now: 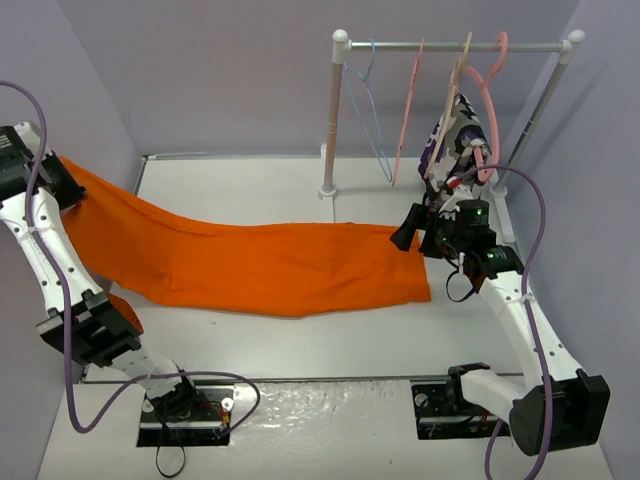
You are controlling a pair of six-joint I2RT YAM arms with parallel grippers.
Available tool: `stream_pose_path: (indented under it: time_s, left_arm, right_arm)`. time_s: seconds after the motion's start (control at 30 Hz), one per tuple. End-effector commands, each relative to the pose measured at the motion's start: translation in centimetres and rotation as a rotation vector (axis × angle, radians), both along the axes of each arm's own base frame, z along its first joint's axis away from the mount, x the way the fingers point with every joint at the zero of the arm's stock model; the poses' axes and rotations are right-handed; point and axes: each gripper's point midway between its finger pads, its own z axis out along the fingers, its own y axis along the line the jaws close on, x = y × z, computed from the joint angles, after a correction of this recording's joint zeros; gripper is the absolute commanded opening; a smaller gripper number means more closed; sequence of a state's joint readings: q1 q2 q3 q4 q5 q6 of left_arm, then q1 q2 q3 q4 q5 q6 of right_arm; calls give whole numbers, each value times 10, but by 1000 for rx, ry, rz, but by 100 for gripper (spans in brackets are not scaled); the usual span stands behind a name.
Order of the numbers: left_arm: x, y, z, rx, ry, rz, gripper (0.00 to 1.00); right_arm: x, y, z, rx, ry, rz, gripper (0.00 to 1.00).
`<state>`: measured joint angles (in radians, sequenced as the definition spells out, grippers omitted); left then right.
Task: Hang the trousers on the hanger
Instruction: Fold the trousers at the center of the board.
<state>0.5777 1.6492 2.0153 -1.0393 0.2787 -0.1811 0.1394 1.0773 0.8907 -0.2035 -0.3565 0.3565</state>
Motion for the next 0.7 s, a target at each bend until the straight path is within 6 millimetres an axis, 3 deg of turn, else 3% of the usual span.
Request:
stream_pose_path:
  time_s: [0.0,0.13,0.27,0.37,0.5,0.6,0.67]
  left_arm:
    - [14,-106,27,-248,-144,-217,0]
    - [32,-238,43,-455,-240,-534,0]
    - [34,-328,70,-713,-377,-664,0]
    - [35,-376,83,-823,-440,-725,0]
    - [37,-436,92,-835,-476,-797,0]
    - [32,-482,88,-896,-448,-849,0]
    - [37,-501,89,-924,-465,-862,0]
  right_arm:
    - [12,4,35,3,-93,23,100]
    - [15,6,53,3,-118,32,100]
    - [19,4,89,0,-194,29,100]
    - [19,3,112,-7,-241,34,100]
    - [19,0,144,-14,-313,25,100]
    - [20,-3,161,-21,-352,8,100]
    - [20,-6,170,-26,-373,-5,100]
